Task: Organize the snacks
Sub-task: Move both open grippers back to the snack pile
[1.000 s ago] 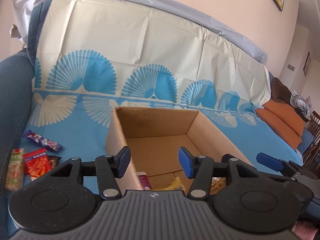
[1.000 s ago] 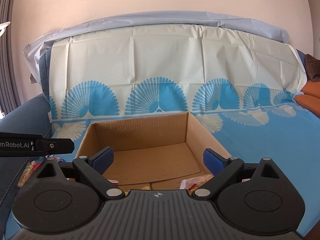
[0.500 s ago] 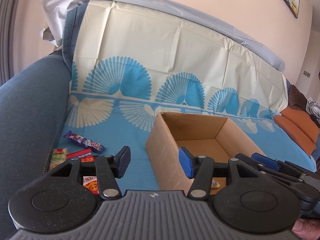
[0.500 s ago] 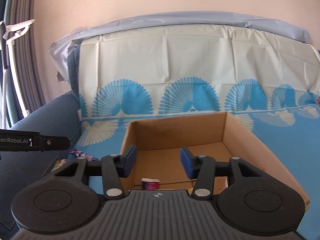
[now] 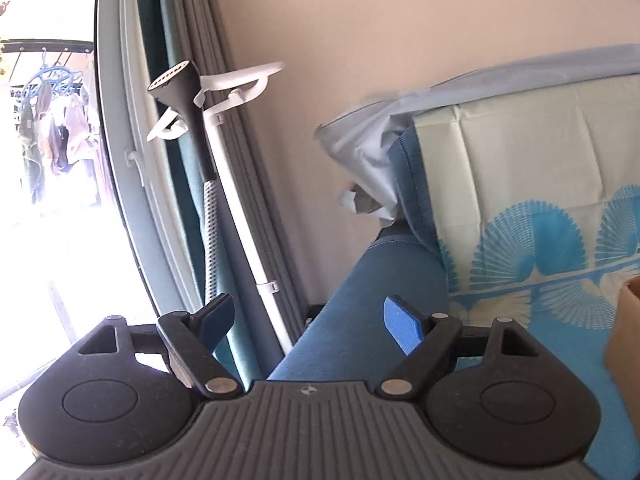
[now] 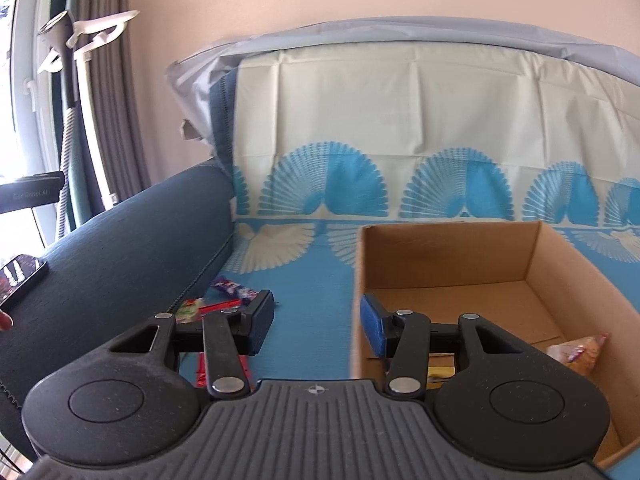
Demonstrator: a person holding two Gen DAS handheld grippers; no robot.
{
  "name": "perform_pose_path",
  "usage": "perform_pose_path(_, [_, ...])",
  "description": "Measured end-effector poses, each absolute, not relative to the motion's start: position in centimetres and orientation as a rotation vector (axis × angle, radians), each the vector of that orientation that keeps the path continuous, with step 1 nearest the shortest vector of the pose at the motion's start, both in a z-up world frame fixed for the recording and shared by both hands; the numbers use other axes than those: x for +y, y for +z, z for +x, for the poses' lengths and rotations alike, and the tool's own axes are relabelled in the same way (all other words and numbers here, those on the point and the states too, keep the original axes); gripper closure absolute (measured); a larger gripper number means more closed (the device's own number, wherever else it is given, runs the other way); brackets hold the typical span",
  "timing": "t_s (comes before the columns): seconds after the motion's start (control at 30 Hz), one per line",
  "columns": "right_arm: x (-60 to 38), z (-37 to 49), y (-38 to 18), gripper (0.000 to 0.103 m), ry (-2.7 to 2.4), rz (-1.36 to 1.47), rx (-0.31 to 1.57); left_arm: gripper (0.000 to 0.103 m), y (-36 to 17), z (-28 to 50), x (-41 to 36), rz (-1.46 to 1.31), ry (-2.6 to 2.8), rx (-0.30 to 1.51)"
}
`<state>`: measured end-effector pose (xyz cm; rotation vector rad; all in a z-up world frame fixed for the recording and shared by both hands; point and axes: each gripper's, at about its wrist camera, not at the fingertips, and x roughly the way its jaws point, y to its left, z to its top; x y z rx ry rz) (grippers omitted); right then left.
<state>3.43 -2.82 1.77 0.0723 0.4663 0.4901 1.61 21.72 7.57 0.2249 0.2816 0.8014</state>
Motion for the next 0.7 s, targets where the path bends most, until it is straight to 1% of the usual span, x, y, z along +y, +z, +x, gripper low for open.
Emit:
perform_pose_path(0.03, [-2.3,3.4,1.7,0.053,0.502,0.068,0.469,0.016,7.5,1.8,22.4,0.22,0.808,0.293])
perform_pose_path(0.07, [-1.7,3.3,1.6,0.053,0.513,0.064,0.472,0.014,7.3,2.0,23.1,0.206,0.805,0.314])
perform_pose_path(0.13, [-0.6,3.2,1.2,0.053,0.532,0.055,0.476,0.014,7.0,2.6,24.6,0.201,0.851,0.351])
perform_pose_path(0.2, [0.5,3.2,0.7,0.052,0.548,0.044,0.484,0.014,7.6,1.7,25.1,0.255,0.977,0.268])
perform_pose_path(0.27, [1.7,3.1,0.2,0.051,0.562,0.028,0.494,0.013,8.7,1.0,24.7,0.245,0.97,0.179])
perform_pose_path(0.33, [3.0,3.2,-0.4,0.048,0.576,0.006,0.505,0.011,8.9,1.2,23.6,0.212,0.818,0.173])
perform_pose_path(0.4, [4.6,3.5,-1.1,0.046,0.584,-0.038,0.521,0.012,8.9,1.8,22.7,0.177,0.67,0.191])
perform_pose_path(0.43, [5.4,3.7,-1.6,0.045,0.586,-0.059,0.534,0.015,8.9,2.0,22.5,0.141,0.592,0.197])
perform_pose_path(0.5, [6.2,4.3,-2.4,0.045,0.586,-0.086,0.577,0.025,8.4,3.4,22.3,0.042,0.447,0.279])
perform_pose_path(0.53, [6.6,4.7,-2.8,0.045,0.584,-0.094,0.6,0.035,8.1,4.2,22.3,0.007,0.404,0.33])
perform_pose_path(0.57, [6.9,4.9,-3.2,0.045,0.581,-0.098,0.619,0.04,7.7,4.8,22.3,-0.004,0.392,0.366])
perform_pose_path(0.63, [7.5,5.4,-3.9,0.044,0.581,-0.107,0.649,0.04,7.1,5.6,22.0,0.027,0.41,0.396])
perform_pose_path(0.7, [8.0,6.0,-4.4,0.04,0.58,-0.122,0.662,0.039,6.6,6.0,21.8,0.028,0.384,0.401])
